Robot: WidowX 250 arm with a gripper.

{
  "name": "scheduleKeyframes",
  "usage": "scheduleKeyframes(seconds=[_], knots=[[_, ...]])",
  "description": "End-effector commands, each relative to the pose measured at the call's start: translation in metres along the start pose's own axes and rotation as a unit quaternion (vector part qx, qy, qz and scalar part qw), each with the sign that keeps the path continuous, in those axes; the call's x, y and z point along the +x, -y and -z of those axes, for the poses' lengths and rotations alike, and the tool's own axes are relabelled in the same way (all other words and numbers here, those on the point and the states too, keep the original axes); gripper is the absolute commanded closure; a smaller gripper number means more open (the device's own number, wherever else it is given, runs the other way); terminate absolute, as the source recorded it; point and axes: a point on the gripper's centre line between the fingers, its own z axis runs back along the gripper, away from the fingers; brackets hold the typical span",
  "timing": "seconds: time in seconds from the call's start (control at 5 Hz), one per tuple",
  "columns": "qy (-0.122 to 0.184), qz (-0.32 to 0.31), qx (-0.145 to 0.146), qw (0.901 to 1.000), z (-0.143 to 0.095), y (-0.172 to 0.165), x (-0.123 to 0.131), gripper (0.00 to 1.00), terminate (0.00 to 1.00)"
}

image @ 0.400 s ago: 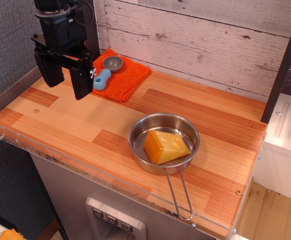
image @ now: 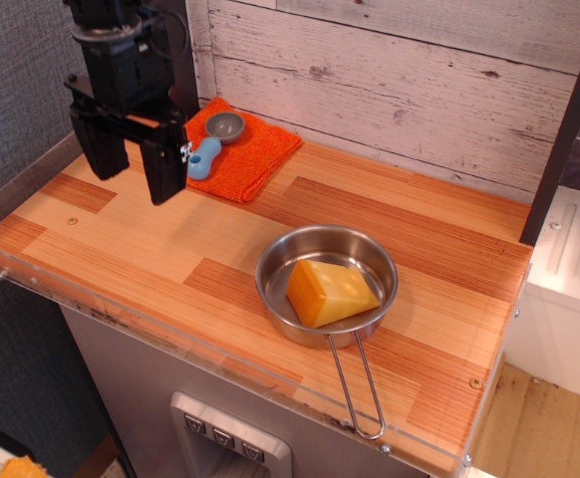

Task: Remove the cheese from the pot and place it in front of the orange rag.

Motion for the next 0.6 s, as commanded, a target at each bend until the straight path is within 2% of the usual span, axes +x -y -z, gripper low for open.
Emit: scheduleKeyframes(seconds=[0.0,0.2,0.4], knots=[[0.044,0.081,-0.009,0.9957,-0.009,0.044,0.011,0.00,0.00],[0.048,0.116,0.001,0.9921,-0.009,0.069,0.012,0.00,0.00],[0.039,0.181,0.007,0.9827,0.001,0.105,0.014,0.00,0.00]])
